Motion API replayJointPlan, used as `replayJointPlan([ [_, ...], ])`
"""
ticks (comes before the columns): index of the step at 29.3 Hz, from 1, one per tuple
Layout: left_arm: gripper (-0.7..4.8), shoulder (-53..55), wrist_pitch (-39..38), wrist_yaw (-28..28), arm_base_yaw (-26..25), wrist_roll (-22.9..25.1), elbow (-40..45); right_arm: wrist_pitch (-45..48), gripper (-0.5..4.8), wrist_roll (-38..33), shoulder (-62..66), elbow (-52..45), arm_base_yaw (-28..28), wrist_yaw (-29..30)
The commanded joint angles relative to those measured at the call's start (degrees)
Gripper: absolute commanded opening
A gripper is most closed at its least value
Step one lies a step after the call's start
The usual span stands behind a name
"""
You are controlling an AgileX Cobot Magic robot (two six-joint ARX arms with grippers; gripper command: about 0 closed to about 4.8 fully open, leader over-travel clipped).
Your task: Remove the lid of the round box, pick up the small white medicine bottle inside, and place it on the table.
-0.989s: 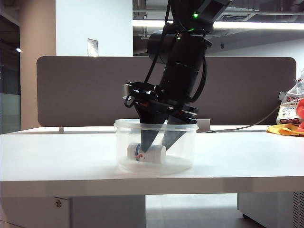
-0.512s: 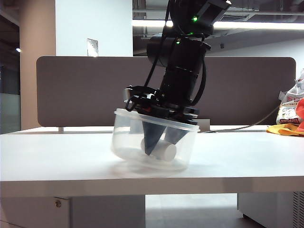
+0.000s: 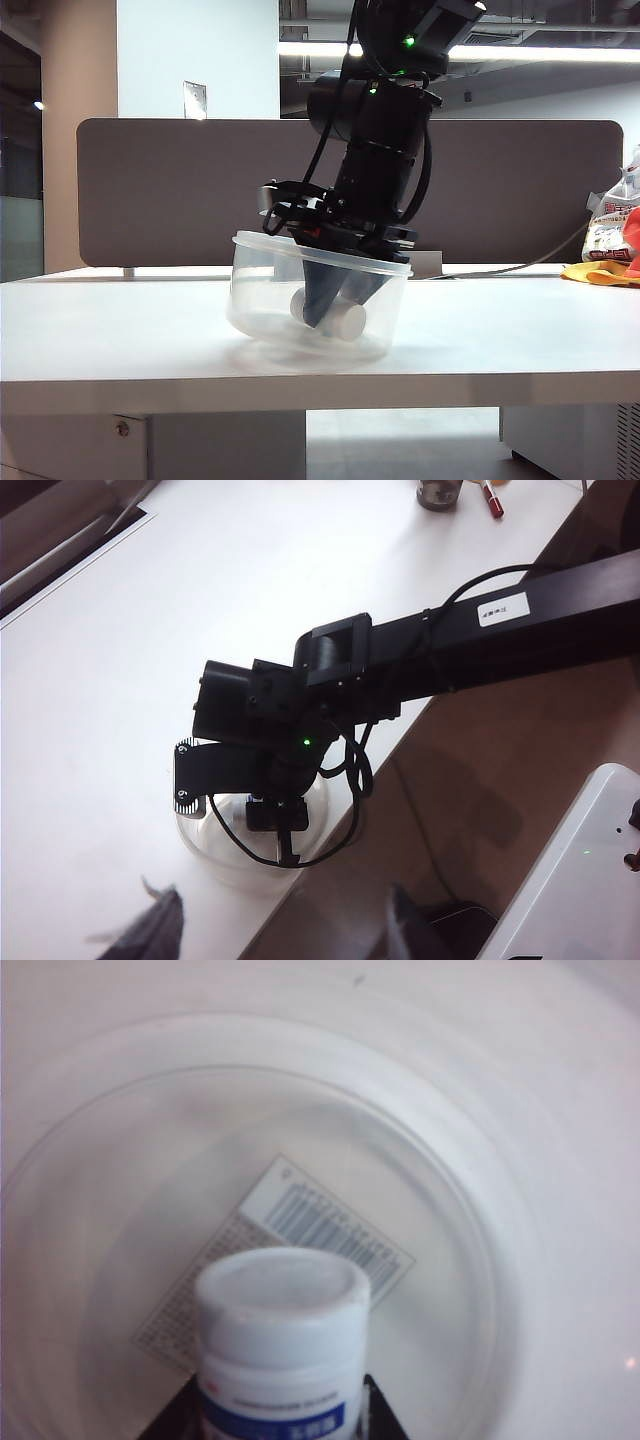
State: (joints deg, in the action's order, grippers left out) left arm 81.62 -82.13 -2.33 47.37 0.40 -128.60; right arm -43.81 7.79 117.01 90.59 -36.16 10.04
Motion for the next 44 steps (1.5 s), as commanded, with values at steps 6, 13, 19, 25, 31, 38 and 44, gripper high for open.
replayJointPlan([
  [6, 2.63, -0.3, -0.1, 2.6, -0.1, 1.1, -0.1, -0.2, 0.93, -0.3, 0.2, 2.7, 0.0, -0.1],
  [13, 2.63, -0.3, -0.1, 2.6, -0.1, 1.2, -0.1, -1.4, 0.74, -0.3, 0.2, 8.0, 0.0, -1.6],
  [19, 2.63, -0.2, -0.1, 2.6, -0.1, 2.2, -0.1, -4.5, 0.75, 0.0, 0.2, 12.3, 0.6, -5.3],
  [25, 2.63, -0.2, -0.1, 3.5, -0.1, 2.4, -0.1, -10.0, 0.74, 0.2, 0.1, 20.6, 2.9, -6.0],
  [31, 2.63, -0.1, -0.1, 4.1, -0.1, 2.4, 0.3, -14.2, 0.74, 0.4, 0.1, 27.5, 6.3, -6.8],
  [38, 2.63, -0.1, -0.1, 6.2, -0.1, 2.6, 3.5, -16.3, 0.75, -2.3, 0.2, 27.5, 13.3, -6.4],
  [44, 2.63, -0.1, 0.0, 6.2, -0.2, 2.8, 3.8, -18.8, 0.75, -2.9, 0.3, 27.4, 18.8, -6.0],
])
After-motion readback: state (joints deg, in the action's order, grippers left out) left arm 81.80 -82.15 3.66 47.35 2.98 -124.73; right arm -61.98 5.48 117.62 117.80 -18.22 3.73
